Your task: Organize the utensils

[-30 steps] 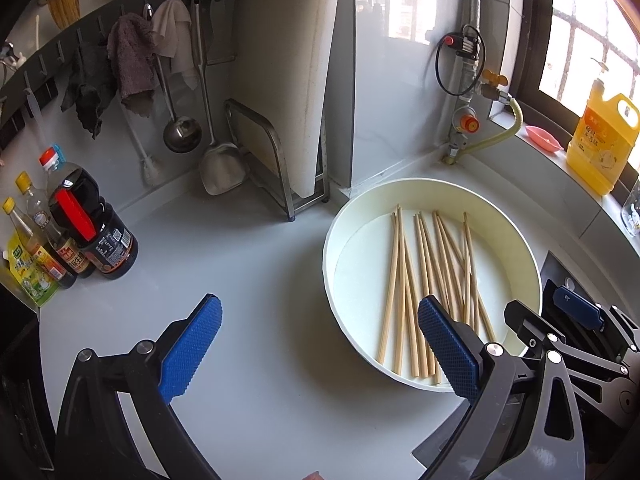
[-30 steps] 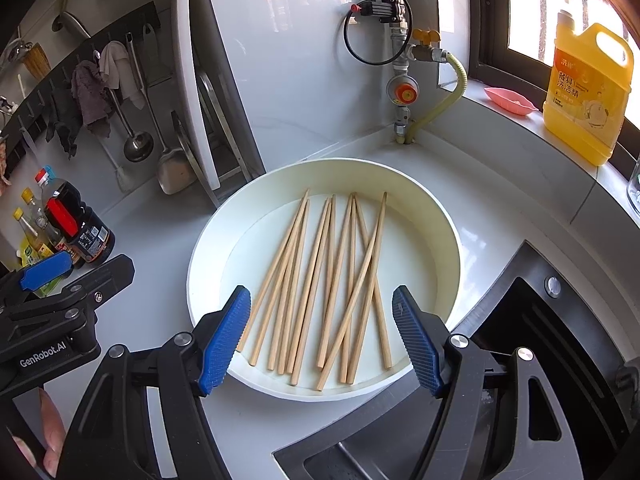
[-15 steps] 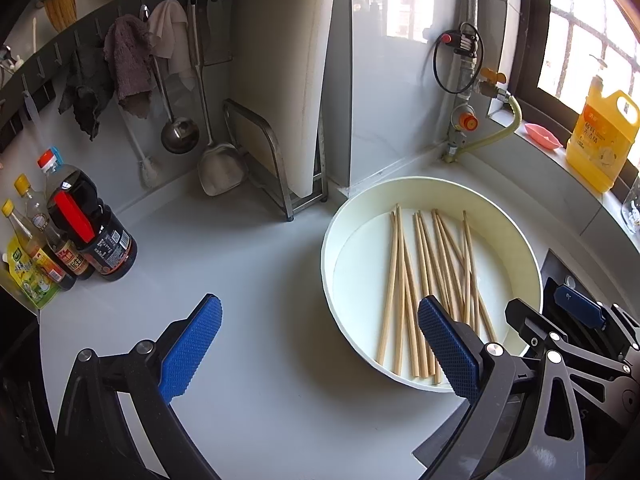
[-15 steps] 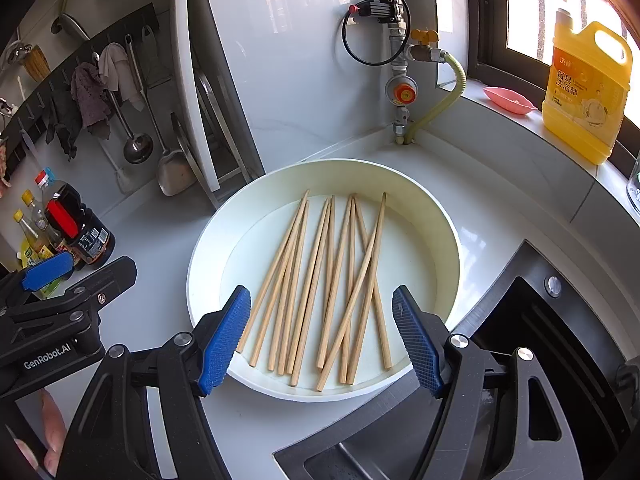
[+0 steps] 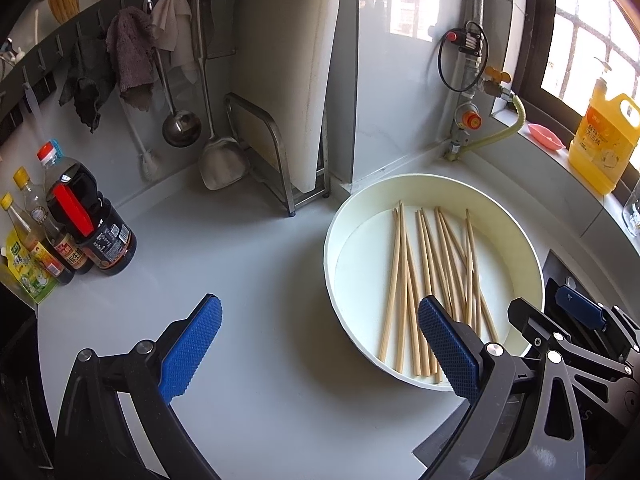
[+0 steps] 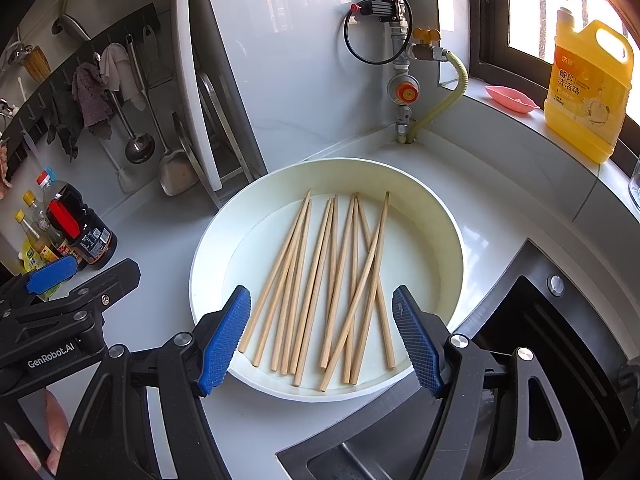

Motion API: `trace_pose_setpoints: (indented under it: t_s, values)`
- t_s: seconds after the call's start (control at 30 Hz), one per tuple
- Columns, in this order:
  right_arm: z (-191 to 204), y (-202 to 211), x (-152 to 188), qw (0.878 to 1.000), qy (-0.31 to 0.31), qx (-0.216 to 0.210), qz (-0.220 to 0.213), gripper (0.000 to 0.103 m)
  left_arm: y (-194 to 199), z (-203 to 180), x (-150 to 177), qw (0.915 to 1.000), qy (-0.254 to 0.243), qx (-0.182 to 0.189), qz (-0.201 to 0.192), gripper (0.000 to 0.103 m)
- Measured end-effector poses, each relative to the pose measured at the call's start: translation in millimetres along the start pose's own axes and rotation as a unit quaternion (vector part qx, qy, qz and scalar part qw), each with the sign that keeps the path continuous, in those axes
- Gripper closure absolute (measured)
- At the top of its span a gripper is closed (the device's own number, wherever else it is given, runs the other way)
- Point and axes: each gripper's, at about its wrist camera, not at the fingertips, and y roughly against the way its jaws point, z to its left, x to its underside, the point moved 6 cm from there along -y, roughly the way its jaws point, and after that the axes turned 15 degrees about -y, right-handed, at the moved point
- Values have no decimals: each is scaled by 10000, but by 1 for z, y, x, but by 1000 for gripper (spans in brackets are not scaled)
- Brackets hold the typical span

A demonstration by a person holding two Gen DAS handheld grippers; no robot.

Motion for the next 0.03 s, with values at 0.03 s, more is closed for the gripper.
trace_pose_setpoints:
  t_s: [0.03]
  values:
    - [0,0,0,10000,0,0,0,33,0,0,1,10000,3,7,8,6]
